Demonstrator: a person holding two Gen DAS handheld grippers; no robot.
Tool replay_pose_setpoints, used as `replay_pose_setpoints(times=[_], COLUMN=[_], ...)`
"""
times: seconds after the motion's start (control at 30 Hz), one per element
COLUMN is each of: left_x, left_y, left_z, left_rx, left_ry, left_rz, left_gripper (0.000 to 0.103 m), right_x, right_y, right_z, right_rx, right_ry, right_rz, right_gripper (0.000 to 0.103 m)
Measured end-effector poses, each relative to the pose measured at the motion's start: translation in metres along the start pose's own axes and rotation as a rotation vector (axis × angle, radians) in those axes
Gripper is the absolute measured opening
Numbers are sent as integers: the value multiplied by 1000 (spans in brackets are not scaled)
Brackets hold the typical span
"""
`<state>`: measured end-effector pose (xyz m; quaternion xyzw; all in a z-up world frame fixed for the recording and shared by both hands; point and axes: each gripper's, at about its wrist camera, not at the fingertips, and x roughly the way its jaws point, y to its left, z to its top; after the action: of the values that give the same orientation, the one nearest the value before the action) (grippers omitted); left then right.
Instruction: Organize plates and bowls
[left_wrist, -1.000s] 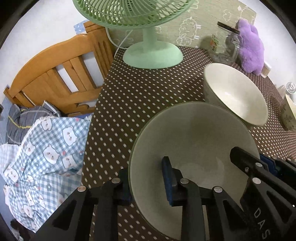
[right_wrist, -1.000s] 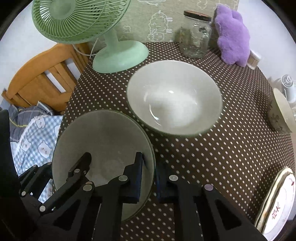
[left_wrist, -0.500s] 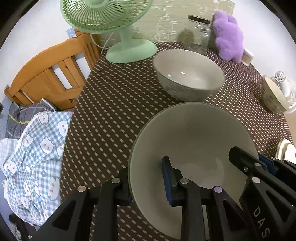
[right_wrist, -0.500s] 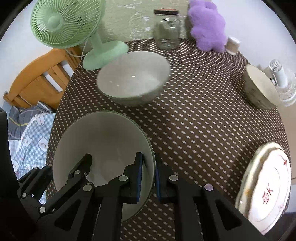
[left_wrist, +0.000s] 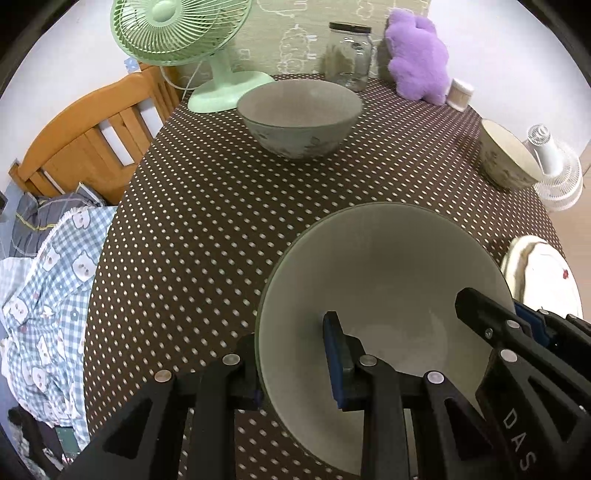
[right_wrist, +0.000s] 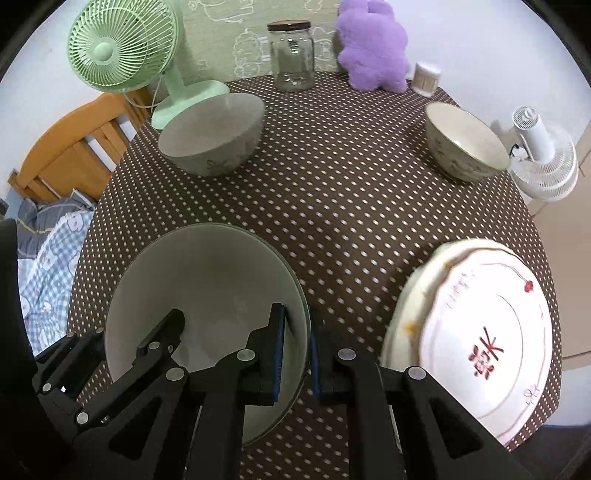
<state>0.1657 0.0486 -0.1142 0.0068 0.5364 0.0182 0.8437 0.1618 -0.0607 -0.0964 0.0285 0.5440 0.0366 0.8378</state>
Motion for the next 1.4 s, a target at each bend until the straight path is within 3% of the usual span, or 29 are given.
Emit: replay_pose_setpoints(times=[0.67, 0.8, 0.9, 0.97, 1.03, 1.1, 1.17, 1.4], left_x=[0, 1, 0, -4, -7, -11, -17, -39], left_y=[-30, -34, -35, -34, -30, -24, -18, -7], left_z=[-28, -29, -28, -27, -27, -24, -21, -6], left_rx=[10, 21, 34, 43, 43, 28, 24, 53], left_ry=[16, 25, 34, 24, 22, 17, -3, -51], left_rz=[20, 9, -20, -23, -22, -35, -39, -78], left_gripper=[25, 40, 63, 66, 72, 78, 83, 89], right_x=[6, 5, 6, 6, 3, -3, -11, -29], right_y=[-23, -21, -22, -22, -20, -20, -20, -10], right_z=[-27, -27, -26, -25, -24, -24, -23, -12], right_rx=[-17, -17, -10, -8, -15, -9, 7, 26], right_ry=[12, 15, 29, 38, 43, 22, -6, -55], right_rz=[17, 13, 14, 18, 15, -6, -4, -32], right_gripper=[16, 17, 18, 18, 28, 60, 72, 73])
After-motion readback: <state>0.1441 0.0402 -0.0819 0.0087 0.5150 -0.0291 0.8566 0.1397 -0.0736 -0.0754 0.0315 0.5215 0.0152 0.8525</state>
